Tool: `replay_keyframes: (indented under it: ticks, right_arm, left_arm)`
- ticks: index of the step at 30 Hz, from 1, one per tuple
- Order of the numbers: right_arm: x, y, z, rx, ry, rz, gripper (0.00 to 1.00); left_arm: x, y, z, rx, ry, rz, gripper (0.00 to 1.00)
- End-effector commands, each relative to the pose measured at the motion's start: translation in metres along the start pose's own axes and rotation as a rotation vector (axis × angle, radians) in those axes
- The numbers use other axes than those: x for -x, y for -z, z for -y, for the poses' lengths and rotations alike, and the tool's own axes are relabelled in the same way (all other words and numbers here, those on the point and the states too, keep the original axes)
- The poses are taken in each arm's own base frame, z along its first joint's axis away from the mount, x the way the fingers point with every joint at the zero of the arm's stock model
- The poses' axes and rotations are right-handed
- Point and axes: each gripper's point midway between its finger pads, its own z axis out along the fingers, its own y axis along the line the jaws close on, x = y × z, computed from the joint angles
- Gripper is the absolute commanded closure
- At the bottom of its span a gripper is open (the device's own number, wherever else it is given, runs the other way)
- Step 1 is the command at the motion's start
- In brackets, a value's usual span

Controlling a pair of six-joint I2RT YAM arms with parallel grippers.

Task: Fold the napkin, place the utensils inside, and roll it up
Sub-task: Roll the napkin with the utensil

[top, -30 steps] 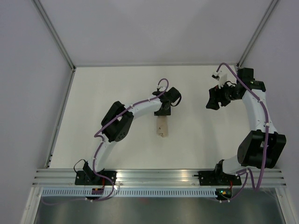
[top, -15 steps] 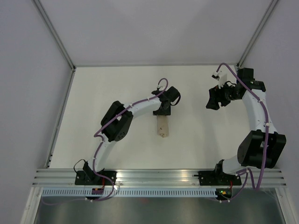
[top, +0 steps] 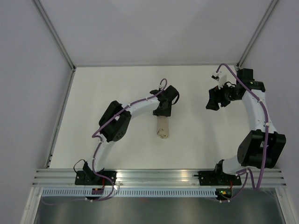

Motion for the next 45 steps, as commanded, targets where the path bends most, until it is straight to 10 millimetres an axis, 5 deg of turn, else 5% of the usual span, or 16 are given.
replay_keyframes:
  ticks: [1,18,33,45]
  right_arm:
    - [0.001,-0.002,0.003,-0.004,0.01,0.006,0.24]
    - [-0.005,-0.007,0.007,-0.006,-0.005,-0.02,0.24]
    - [-0.01,-0.011,0.013,-0.019,-0.012,-0.04,0.24]
    - [-0.014,-0.013,0.013,-0.019,-0.017,-0.053,0.24]
  left_arm:
    - [0.022,0.033,0.016,-0.134,-0.033,0.054,0.41]
    - [0.015,0.019,-0.001,-0.159,-0.002,0.004,0.41]
    - [0.031,0.039,0.015,-0.312,-0.062,0.08,0.39]
    - [0.028,0.031,-0.007,-0.279,-0.026,0.061,0.39]
